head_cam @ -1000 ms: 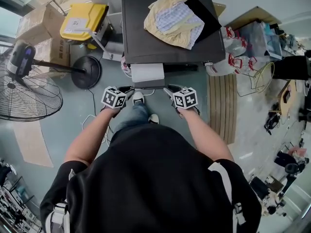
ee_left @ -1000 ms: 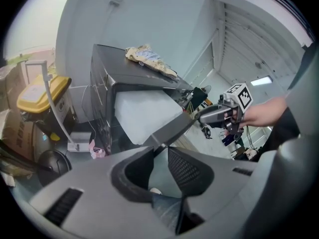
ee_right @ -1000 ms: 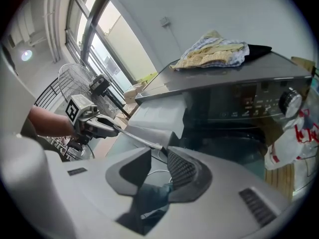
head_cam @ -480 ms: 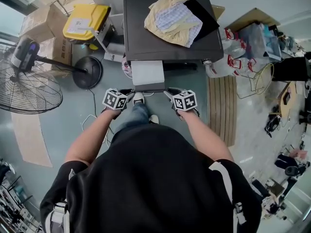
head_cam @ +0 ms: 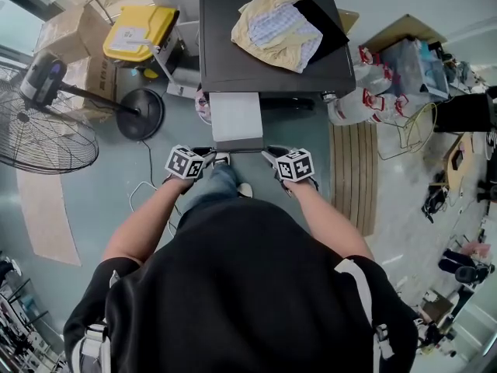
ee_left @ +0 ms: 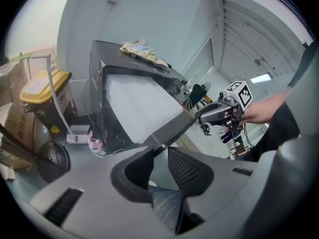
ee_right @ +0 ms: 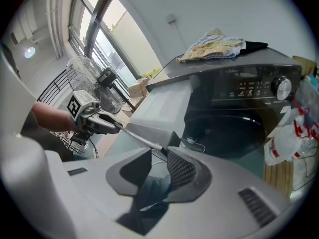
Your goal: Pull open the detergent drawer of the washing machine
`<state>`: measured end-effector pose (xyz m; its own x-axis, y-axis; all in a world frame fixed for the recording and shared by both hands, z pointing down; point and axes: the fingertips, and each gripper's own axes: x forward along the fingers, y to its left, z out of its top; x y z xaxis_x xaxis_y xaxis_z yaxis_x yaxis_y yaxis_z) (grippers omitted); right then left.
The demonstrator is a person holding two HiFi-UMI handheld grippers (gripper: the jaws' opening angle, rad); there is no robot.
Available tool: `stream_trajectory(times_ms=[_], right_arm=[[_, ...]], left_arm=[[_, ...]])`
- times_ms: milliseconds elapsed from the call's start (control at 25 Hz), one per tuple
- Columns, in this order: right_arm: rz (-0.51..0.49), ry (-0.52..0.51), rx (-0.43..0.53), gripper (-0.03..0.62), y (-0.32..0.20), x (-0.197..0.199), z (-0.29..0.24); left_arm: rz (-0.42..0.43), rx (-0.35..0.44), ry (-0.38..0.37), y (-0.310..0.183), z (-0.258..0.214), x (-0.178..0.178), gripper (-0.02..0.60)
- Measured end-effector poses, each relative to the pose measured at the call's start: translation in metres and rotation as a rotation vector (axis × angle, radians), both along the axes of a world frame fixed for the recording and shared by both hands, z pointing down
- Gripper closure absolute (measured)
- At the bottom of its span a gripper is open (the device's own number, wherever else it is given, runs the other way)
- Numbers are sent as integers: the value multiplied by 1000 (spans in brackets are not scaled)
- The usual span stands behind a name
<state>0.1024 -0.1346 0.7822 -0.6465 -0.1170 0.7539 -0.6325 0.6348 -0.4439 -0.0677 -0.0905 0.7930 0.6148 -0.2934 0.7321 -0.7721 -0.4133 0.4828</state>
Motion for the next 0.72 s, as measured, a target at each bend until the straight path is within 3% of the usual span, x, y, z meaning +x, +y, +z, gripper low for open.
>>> stream_trajectory(times_ms=[720], right_arm=[[-3,6,-9,491,5,4,7]], left_arm=[[1,-11,-12,5,5,6,485]])
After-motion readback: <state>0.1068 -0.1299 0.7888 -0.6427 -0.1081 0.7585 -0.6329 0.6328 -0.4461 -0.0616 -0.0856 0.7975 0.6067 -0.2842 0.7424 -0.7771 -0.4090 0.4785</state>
